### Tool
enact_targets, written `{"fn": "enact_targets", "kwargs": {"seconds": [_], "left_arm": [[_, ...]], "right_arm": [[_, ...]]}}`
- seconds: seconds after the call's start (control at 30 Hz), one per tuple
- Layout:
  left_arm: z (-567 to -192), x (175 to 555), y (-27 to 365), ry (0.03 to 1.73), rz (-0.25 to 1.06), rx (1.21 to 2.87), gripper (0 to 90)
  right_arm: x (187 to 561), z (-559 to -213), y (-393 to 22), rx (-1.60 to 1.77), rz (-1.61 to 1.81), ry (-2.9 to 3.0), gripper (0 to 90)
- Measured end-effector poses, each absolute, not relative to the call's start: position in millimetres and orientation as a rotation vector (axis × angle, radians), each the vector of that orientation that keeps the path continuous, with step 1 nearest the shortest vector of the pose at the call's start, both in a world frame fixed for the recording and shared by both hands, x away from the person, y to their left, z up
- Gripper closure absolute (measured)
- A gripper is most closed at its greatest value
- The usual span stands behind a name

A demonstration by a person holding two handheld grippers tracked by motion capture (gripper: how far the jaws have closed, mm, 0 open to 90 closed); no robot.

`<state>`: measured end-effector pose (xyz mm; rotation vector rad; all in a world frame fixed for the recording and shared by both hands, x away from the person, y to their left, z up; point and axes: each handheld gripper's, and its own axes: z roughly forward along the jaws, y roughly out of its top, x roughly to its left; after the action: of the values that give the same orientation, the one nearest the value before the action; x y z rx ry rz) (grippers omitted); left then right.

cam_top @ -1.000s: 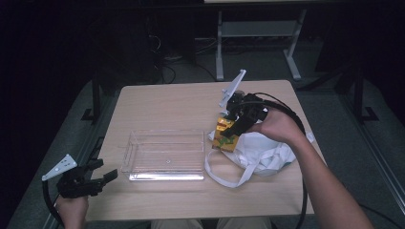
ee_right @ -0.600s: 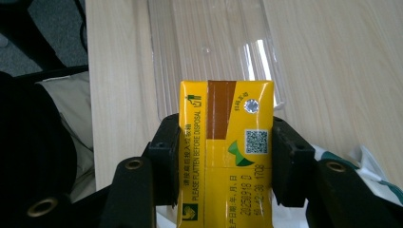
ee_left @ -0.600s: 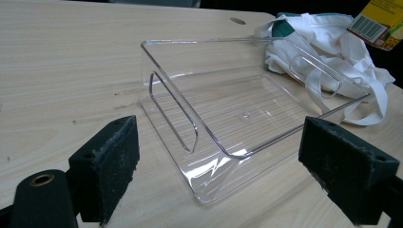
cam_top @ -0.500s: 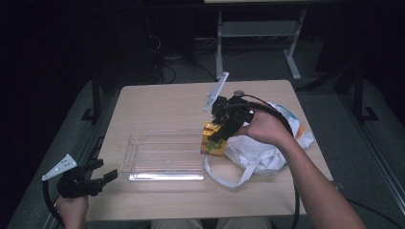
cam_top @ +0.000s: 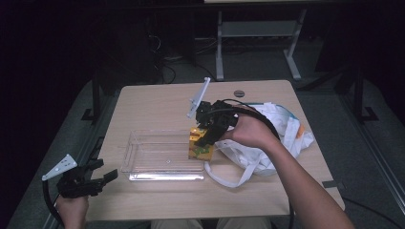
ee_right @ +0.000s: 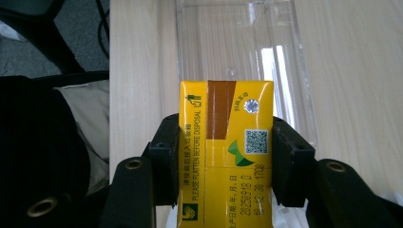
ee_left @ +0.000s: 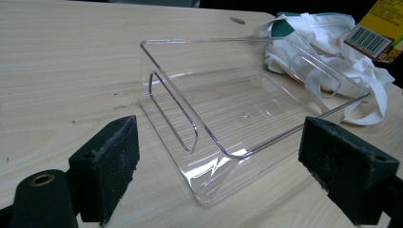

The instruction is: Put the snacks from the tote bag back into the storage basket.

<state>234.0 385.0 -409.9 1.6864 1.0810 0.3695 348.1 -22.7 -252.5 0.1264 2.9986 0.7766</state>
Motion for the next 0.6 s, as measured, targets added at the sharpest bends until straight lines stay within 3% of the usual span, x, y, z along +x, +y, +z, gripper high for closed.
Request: {"fn": "enact_targets", "kwargs": {"seconds": [0.6], "left_arm": [[-410,234,386,1.077,0.370,1.690,13.0]], "right_arm": [[346,-265,1,0.065,0.726,3.037,52.0]]}}
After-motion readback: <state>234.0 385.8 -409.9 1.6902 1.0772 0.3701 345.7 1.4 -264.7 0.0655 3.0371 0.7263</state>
